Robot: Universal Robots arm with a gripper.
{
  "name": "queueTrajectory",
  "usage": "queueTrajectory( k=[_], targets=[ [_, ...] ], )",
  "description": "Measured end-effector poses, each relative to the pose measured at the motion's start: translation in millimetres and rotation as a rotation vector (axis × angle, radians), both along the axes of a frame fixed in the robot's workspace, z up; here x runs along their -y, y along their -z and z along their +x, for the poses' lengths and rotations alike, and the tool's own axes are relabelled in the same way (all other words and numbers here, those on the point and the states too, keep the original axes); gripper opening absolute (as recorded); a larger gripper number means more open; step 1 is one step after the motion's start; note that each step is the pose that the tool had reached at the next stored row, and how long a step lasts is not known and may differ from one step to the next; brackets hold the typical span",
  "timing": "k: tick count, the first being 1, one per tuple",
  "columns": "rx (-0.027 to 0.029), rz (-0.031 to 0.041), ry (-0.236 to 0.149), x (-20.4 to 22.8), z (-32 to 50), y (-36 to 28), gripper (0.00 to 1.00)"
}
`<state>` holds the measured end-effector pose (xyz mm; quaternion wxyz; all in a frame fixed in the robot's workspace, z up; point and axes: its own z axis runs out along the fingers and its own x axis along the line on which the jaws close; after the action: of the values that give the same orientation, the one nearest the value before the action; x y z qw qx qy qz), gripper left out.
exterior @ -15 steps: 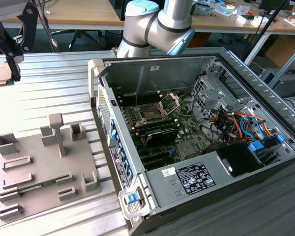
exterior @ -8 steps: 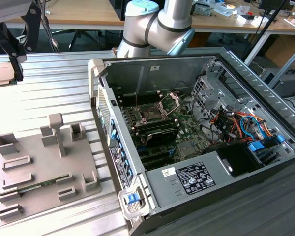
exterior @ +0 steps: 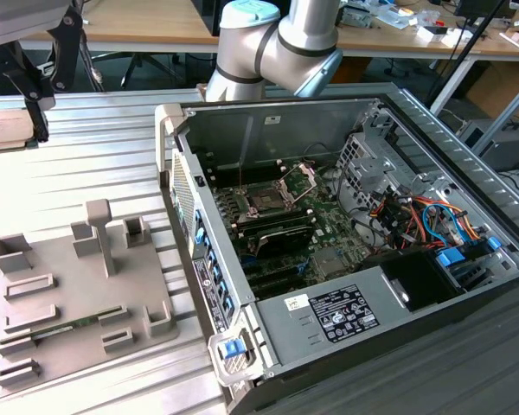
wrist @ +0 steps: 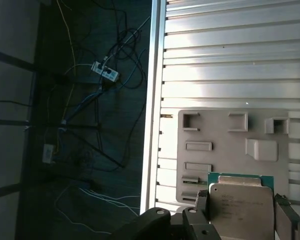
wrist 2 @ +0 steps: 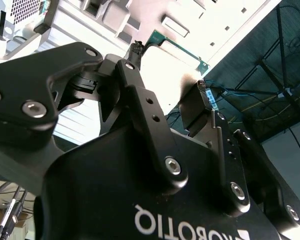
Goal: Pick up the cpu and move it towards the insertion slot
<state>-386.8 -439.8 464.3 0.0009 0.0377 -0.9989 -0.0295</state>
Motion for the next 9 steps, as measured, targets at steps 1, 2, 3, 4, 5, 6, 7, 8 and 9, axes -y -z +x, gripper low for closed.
queueTrajectory(
  k=[1,2,3,4,5,6,7,8,9],
  targets=[
    [-0.0001,-0.0001,0.0,0.0,0.8,0.0,0.55],
    [-0.0001,0.0,0.0,0.0,1.5,0.0,0.55],
    [-0.0001,-0.0001,0.0,0.0,2.1,0.0,0.55],
    [0.0,0.0,0.0,0.0,2.9,0.0,0.55],
    [-0.0001,0.0,0.0,0.0,3.9,0.0,0.55],
    [-0.0001,-0.0001,0.0,0.0,4.6,0.1,0.55],
    [-0.0001,-0.0001,0.0,0.0,5.2,0.1,0.55],
    [-0.0001,-0.0001,0.0,0.0,6.1,0.1,0.55],
    [-0.0001,0.0,0.0,0.0,7.4,0.2,0.55]
  ],
)
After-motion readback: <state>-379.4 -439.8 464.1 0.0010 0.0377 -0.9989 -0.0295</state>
